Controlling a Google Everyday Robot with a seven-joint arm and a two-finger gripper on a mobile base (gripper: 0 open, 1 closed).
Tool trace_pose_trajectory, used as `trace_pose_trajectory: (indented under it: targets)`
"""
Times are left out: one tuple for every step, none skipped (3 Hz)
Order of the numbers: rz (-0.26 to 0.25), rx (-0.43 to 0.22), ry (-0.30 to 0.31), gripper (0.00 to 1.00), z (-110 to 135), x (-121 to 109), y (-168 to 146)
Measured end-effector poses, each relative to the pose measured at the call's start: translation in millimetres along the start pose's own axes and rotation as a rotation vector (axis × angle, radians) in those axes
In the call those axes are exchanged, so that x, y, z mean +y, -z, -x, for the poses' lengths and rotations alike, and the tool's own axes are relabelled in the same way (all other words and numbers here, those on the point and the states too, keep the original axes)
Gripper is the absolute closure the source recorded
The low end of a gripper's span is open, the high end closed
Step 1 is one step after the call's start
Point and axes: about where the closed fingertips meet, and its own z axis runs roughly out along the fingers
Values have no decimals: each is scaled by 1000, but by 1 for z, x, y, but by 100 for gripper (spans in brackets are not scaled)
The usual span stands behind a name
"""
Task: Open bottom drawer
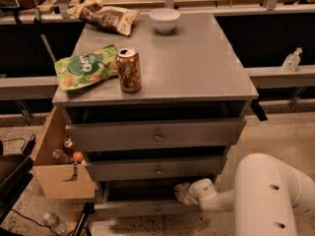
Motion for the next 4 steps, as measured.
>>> trace_pose_trajectory:
  targets:
    - [0,0,0,100,0,0,0]
    - [0,0,0,100,0,0,0]
    - [0,0,0,82,0,0,0]
    - [0,0,0,59,0,0,0]
